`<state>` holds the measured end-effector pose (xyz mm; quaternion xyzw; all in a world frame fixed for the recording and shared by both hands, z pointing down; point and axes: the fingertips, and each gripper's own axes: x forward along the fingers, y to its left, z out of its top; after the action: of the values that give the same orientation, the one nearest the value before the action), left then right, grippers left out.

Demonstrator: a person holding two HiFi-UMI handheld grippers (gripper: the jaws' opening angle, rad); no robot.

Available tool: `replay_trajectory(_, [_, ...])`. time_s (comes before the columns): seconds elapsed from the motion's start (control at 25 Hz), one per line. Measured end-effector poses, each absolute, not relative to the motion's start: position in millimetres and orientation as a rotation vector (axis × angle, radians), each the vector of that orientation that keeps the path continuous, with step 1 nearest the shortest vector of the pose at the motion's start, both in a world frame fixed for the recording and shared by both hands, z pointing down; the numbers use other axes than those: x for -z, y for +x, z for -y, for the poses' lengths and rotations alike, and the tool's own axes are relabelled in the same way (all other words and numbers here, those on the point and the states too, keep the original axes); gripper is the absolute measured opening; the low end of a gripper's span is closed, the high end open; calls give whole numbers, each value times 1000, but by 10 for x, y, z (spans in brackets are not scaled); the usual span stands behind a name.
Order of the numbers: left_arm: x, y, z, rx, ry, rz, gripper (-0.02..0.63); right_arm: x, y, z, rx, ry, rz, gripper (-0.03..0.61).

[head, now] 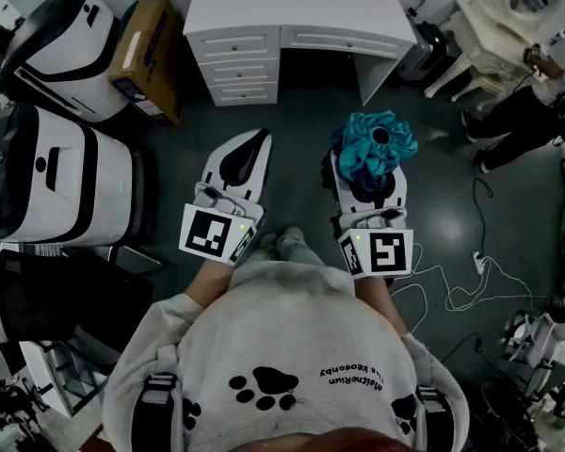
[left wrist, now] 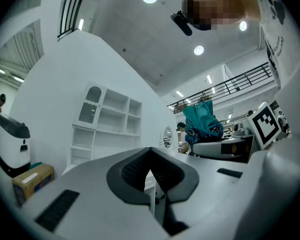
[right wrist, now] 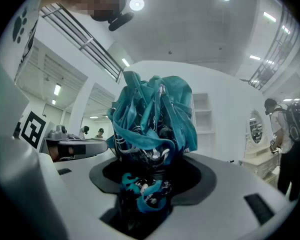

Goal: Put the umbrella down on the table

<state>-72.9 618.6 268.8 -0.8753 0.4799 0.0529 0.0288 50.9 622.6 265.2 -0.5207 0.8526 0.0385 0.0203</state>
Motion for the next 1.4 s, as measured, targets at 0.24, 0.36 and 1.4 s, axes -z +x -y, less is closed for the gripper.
replay_trajectory(0.24, [-2728,-678,-6213,-162,-2676,-1519,11,-2710,589,-6221,-98,-1665,-2632,267])
replay_trajectory(0.36, [-2726,-581,-6198,-152,-2668,-1515,11,-2715,669,-6206,-109,-1691,-2623,267])
replay_trajectory(1.4, [-2780,-148,-5395,-135,-2695,-1470,11,-2745,1036,-5423,-87,-1704,-2608,267])
